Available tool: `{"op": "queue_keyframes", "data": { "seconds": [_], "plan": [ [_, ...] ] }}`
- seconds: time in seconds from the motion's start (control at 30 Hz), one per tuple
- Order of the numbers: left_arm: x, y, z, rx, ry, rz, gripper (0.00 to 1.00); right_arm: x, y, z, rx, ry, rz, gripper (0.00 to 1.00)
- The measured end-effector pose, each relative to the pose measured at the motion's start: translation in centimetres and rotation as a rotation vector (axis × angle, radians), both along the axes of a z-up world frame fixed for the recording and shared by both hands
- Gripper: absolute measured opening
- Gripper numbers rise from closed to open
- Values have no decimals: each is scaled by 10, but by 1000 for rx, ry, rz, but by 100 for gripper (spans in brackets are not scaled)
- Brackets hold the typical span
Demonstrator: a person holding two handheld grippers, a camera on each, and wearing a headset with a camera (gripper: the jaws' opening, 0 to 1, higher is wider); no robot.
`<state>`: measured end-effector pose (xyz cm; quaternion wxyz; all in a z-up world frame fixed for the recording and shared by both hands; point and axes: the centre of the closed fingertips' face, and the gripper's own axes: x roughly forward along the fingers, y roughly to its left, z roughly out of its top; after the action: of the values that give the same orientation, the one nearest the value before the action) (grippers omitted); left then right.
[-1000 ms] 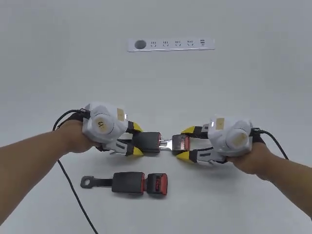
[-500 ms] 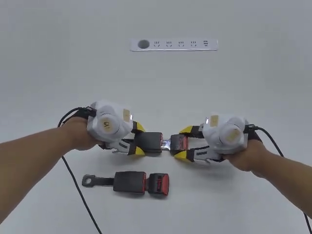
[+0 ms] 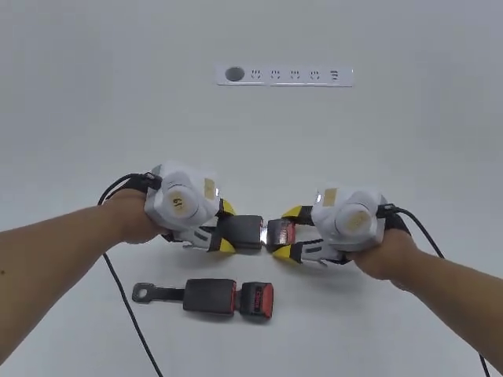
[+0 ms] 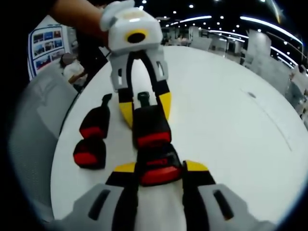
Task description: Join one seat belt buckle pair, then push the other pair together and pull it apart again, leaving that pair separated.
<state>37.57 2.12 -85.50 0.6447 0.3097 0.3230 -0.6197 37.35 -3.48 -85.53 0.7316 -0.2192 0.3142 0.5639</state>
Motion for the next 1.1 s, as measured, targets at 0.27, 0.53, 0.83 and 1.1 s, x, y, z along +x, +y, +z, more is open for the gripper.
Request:
{"op": "queue_keyframes", "data": {
  "seconds": [0.27,0.53,0.83,1.1],
  "plan": [
    [0,0,-1,4,-6,-14,32,0,-1,-1,-23,0,0,35],
    [0,-1,-1,5,-5,-16,33,1,-3,-1,-46,-3,8,35],
    [-1,-3,0,9,-3,-26,33,0,-4,-1,-50,-4,13,35],
    [-1,-3,0,12,4,-21,33,1,-4,-1,-45,-5,17,36]
  ]
}}
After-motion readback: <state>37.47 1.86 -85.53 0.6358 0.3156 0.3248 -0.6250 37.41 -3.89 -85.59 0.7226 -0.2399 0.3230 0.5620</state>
